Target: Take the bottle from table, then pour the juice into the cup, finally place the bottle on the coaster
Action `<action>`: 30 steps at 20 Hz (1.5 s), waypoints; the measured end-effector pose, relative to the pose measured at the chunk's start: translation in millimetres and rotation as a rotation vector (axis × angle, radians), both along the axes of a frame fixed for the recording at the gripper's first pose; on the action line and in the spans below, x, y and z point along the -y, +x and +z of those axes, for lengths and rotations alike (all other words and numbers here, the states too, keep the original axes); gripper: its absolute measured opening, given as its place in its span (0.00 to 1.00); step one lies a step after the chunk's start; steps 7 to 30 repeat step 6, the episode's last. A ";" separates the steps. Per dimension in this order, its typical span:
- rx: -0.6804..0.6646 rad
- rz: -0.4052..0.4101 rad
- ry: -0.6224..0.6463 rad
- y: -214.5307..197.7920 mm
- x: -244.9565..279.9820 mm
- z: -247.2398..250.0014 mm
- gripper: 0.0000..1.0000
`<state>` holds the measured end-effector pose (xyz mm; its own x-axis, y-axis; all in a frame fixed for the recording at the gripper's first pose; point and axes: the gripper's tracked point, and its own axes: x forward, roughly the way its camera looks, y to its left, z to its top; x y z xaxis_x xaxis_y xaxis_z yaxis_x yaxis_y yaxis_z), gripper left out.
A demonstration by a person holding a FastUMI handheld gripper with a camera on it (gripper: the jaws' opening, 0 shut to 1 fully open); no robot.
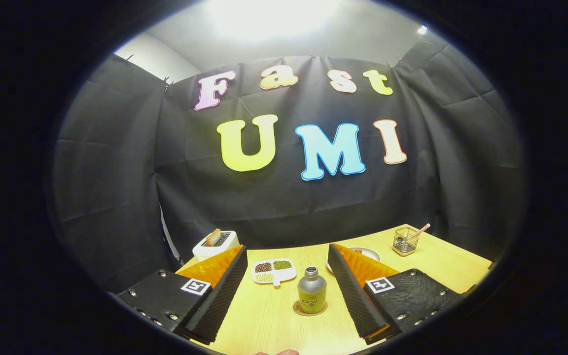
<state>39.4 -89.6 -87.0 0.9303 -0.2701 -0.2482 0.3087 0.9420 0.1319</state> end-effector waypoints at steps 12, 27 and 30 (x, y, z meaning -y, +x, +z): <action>0.009 -0.017 0.000 -12.6 5.0 17.2 0.99; 0.009 -0.017 0.000 -12.6 5.0 17.2 0.99; 0.009 -0.017 0.000 -12.6 5.0 17.2 0.99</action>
